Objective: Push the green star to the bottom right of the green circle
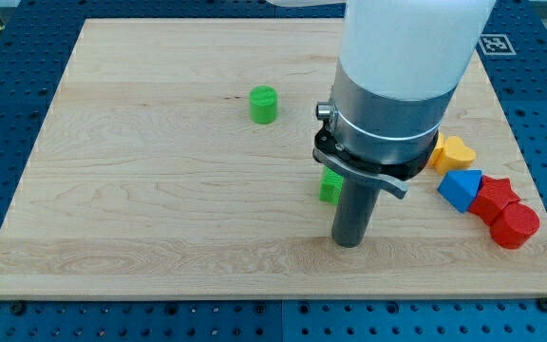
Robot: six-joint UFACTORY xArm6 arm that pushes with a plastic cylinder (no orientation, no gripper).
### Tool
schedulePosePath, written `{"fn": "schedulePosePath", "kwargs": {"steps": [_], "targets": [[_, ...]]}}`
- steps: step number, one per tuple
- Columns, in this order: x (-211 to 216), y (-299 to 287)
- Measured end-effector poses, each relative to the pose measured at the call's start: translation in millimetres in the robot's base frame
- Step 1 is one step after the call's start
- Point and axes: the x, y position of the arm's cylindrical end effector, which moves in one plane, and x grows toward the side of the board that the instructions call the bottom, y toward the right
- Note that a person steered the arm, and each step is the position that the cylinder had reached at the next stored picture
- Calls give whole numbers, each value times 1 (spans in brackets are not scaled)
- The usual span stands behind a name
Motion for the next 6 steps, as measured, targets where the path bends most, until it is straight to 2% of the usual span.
{"fn": "schedulePosePath", "kwargs": {"steps": [3,4,5,6], "targets": [[-34,-27],[12,5],[-7,17],[-50,-5]]}}
